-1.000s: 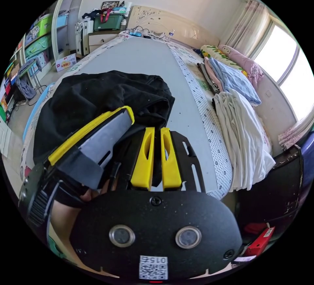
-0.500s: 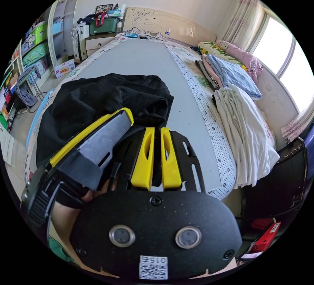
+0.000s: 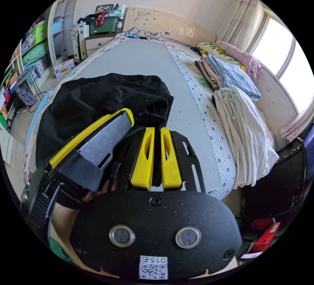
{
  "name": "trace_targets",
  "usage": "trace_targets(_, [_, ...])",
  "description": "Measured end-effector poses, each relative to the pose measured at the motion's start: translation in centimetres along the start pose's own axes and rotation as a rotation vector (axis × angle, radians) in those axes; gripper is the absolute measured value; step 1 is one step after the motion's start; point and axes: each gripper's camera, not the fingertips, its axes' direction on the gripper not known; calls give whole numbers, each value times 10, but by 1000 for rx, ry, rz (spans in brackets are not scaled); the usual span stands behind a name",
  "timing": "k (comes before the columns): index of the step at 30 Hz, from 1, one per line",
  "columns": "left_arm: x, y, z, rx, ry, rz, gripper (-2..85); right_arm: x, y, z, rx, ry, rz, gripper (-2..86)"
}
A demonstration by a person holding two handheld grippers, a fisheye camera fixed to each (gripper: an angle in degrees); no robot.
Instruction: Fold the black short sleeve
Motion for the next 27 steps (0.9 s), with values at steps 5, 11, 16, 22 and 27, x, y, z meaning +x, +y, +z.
trace_targets(5, [-1,0,2,3,13,-19,60,0,2,2,2,-8,9,27])
trace_targets(11, [-1,-2,5,-1,16,-27,60,-1,2,6,-1,-15,22,27])
trace_targets(16, [2,-3,9,-5,6,-17,60,-2,3,8,2,-19,24,28])
trace_targets(22, [4,-2,13,-5,3,-14,60,-3,3,11,3,-23,26,28])
trace_targets(27, [5,-2,16,-9,3,-14,61,-5,2,12,0,-22,26,29])
